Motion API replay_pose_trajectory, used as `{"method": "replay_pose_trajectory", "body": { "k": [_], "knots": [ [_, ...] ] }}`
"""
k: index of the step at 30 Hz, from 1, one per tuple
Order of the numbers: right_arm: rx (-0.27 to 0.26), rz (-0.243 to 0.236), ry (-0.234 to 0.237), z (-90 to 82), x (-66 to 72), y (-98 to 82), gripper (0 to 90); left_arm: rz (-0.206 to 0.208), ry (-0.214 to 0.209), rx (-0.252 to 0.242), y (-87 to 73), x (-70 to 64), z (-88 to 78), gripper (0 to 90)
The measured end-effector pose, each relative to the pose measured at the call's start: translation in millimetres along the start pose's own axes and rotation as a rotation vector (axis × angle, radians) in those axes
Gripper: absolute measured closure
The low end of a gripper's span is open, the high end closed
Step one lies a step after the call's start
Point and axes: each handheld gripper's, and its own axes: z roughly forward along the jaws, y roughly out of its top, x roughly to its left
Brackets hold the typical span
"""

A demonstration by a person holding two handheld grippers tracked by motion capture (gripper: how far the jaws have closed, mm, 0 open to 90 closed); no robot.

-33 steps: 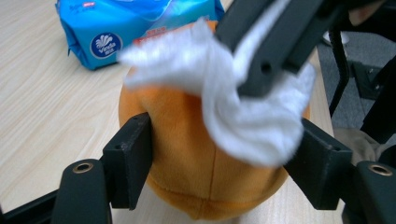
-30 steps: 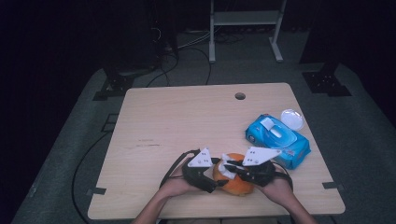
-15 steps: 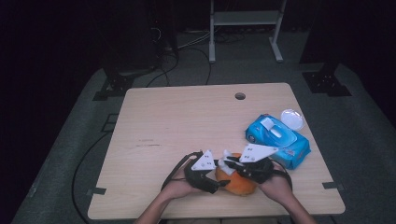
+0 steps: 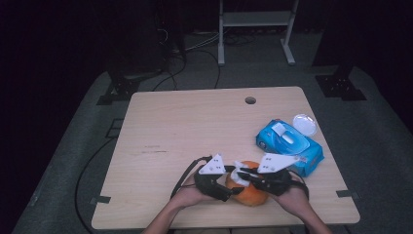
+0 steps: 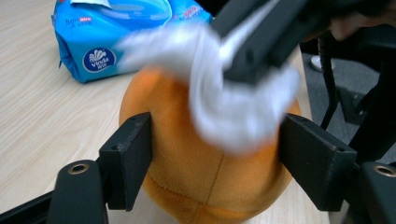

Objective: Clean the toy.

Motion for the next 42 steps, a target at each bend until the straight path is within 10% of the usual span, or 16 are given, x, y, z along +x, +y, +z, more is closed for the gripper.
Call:
{"method": "replay_pose_trajectory", "body": {
  "k": [5, 11, 14, 21, 29, 34, 37, 42],
  "knots": [
    [0.022, -0.016, -0.048, 6.5, -2.9, 2.0, 83.4, 0.017, 0.019, 0.053, -10.5, 3.5, -3.0, 30.3],
    [0.007, 0.093, -0.085, -23.8, -25.8, -29.7, 83.4, -0.018, -0.013, 0.042, -13.5, 7.7, -6.8, 26.1],
    [-0.014, 0.112, -0.056, -23.5, -24.6, -34.6, 83.4, -0.058, -0.057, -0.033, -6.4, 10.3, -10.4, 19.1],
    [-0.030, 0.034, 0.021, 1.5, -10.4, -17.4, 83.4, -0.023, -0.003, 0.054, -13.2, 9.9, -5.6, 23.1],
    [-0.015, 0.111, -0.033, -22.2, -20.7, -48.3, 83.4, -0.052, -0.033, 0.050, -13.8, 13.2, -8.6, 21.4],
    [-0.053, 0.091, 0.002, -15.0, -14.7, -38.0, 83.3, -0.027, -0.017, 0.024, 1.8, 7.3, -2.9, 18.0],
    [-0.046, 0.049, -0.004, -8.2, -10.8, -31.6, 83.3, -0.037, -0.007, 0.027, -5.7, 11.5, -2.5, 23.7],
    [-0.051, 0.110, -0.024, -19.7, -18.9, -49.3, 83.3, -0.082, -0.001, 0.036, -17.8, 20.3, -9.9, 27.5]
  ]
}}
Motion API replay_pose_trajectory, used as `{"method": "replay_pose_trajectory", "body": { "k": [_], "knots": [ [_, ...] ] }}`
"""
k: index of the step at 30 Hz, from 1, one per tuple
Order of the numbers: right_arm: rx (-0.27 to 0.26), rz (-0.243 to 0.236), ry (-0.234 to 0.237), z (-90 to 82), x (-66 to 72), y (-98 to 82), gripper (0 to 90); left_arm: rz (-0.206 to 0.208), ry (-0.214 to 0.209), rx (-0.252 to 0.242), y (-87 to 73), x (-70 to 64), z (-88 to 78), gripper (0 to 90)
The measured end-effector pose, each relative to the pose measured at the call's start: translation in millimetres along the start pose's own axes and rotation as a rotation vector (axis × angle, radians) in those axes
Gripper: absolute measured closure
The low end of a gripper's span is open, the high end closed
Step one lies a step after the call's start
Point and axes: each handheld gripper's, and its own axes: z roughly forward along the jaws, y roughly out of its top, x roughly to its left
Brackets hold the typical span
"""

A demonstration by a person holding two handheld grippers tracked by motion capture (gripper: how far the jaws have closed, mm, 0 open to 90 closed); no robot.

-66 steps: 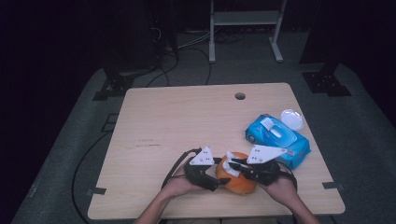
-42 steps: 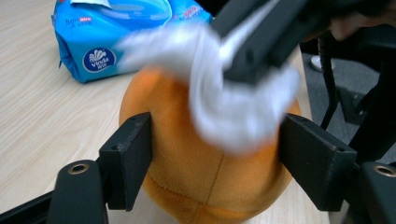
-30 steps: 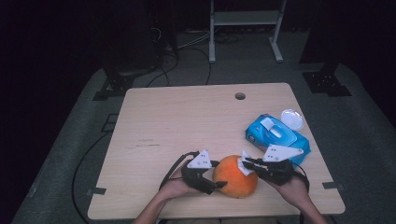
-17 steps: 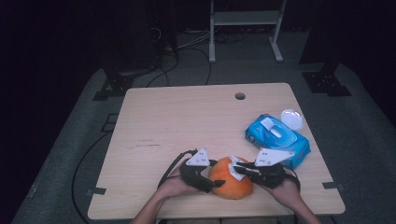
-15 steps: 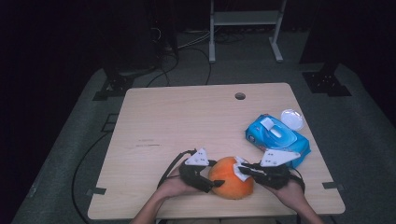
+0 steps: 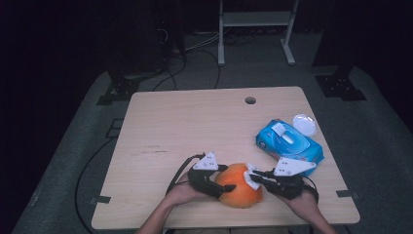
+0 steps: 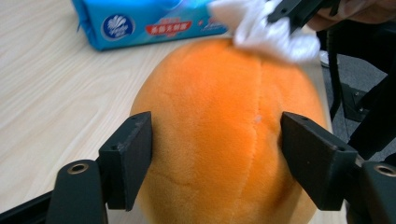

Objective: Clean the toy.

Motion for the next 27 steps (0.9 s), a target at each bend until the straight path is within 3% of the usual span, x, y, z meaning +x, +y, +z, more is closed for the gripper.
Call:
{"method": "replay_pose_trajectory", "body": {
  "k": [2, 4, 6, 8, 12, 16, 20, 24, 27],
  "knots": [
    [0.008, 0.037, 0.002, -5.1, -2.5, -9.7, 83.3, -0.008, 0.000, 0.002, -1.7, 1.3, -1.8, 27.5],
    [0.010, 0.049, 0.004, -8.1, 0.4, -16.9, 83.3, -0.003, -0.009, 0.001, 0.0, 0.1, -2.5, 26.9],
    [0.007, 0.045, 0.014, -9.7, 5.1, -20.3, 83.4, -0.025, -0.051, -0.018, 5.9, -1.3, -3.4, 20.5],
    [-0.006, 0.049, 0.024, -9.8, 5.3, -18.7, 83.3, -0.025, -0.056, -0.034, 11.9, -3.0, -2.3, 19.1],
    [-0.034, 0.063, 0.008, -4.3, -5.5, -9.8, 83.3, 0.001, -0.022, -0.013, 9.4, -4.1, 4.1, 28.0],
    [-0.040, 0.124, 0.010, 1.0, -18.4, -16.4, 83.3, -0.033, -0.002, -0.017, 2.6, 2.4, -0.2, 28.9],
    [-0.007, 0.138, 0.012, -3.6, -15.3, -28.6, 83.3, -0.066, 0.005, -0.022, -1.8, 8.0, -3.5, 26.5],
    [0.011, 0.134, 0.027, -9.6, -9.0, -36.1, 83.3, -0.033, -0.015, -0.023, -1.0, 2.8, -1.4, 26.4],
    [-0.003, 0.141, 0.021, -7.9, -14.2, -30.2, 83.3, 0.004, -0.022, -0.019, 1.5, -4.5, 0.7, 28.8]
  ]
}}
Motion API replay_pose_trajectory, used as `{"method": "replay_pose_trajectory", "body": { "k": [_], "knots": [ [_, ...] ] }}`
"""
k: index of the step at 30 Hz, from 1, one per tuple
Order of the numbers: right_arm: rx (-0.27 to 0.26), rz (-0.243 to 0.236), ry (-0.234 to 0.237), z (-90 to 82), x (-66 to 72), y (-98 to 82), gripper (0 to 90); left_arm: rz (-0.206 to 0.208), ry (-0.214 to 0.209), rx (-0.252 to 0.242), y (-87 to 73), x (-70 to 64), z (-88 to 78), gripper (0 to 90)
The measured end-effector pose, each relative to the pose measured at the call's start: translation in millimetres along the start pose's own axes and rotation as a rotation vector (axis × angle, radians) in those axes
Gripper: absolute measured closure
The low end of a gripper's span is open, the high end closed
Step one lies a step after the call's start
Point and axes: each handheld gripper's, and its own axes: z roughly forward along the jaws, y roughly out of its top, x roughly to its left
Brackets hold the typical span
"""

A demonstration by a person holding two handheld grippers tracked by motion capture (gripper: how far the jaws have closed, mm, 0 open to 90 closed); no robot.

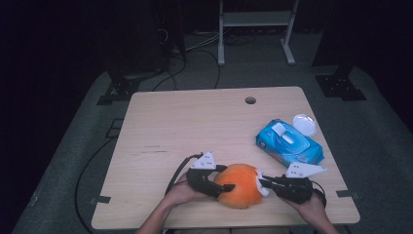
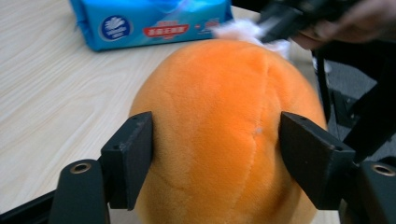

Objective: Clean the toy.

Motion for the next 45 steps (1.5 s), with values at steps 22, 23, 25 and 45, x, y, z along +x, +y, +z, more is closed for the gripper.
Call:
{"method": "replay_pose_trajectory", "body": {
  "k": [22, 23, 25, 45],
  "knots": [
    [-0.038, 0.046, 0.055, 5.7, -9.8, 11.9, 83.1, -0.146, -0.128, -0.028, 2.6, 10.3, 3.1, 41.1],
    [-0.047, 0.042, 0.055, 3.5, -9.1, 13.3, 83.0, -0.101, -0.101, -0.050, 5.3, 7.3, 0.3, 42.3],
    [-0.063, 0.020, 0.028, -0.1, -5.9, 19.0, 83.1, -0.017, -0.037, -0.079, 12.9, 2.1, -5.7, 43.3],
    [-0.034, -0.165, -0.091, 13.6, 9.4, 35.5, 83.3, 0.140, 0.111, -0.009, 12.1, -3.2, 0.3, 32.0]
  ]
}}
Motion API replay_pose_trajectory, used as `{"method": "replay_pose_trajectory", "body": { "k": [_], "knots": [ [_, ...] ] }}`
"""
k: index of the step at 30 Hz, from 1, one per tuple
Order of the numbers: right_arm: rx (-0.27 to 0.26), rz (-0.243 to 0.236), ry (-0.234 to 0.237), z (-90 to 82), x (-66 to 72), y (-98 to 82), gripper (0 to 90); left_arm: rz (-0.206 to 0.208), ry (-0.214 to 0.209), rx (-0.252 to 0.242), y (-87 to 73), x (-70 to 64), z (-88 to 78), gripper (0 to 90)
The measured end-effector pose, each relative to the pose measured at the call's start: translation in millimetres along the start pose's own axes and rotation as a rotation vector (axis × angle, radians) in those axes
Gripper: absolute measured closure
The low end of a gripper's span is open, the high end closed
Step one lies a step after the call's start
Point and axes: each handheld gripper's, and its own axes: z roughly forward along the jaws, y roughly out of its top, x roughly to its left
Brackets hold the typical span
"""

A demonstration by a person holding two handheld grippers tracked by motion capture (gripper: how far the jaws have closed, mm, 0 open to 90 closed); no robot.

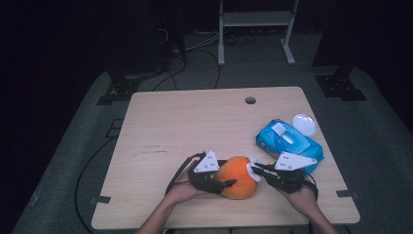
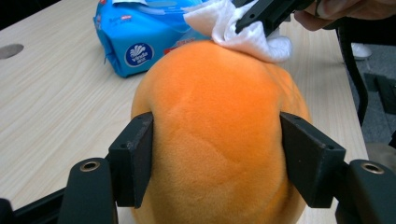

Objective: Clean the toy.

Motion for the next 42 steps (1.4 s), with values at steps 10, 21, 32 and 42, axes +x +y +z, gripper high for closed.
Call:
{"method": "replay_pose_trajectory", "body": {
  "k": [10, 21, 32, 42],
  "knots": [
    [0.002, -0.058, 0.077, 3.3, 9.7, 0.6, 83.4, -0.181, -0.068, 0.032, -3.7, 14.6, -2.2, 9.1],
    [-0.016, -0.152, 0.087, 22.7, 35.9, 31.9, 83.4, -0.061, 0.007, 0.083, 8.1, -9.6, 3.2, 27.8],
    [-0.007, -0.080, 0.067, -8.6, 15.7, 5.3, 83.5, -0.150, -0.064, 0.046, 12.5, -6.3, 5.9, 8.5],
    [-0.016, -0.094, 0.043, -17.0, 13.1, 8.4, 83.4, -0.223, -0.094, -0.007, 8.0, -0.4, 10.4, 30.1]
  ]
}}
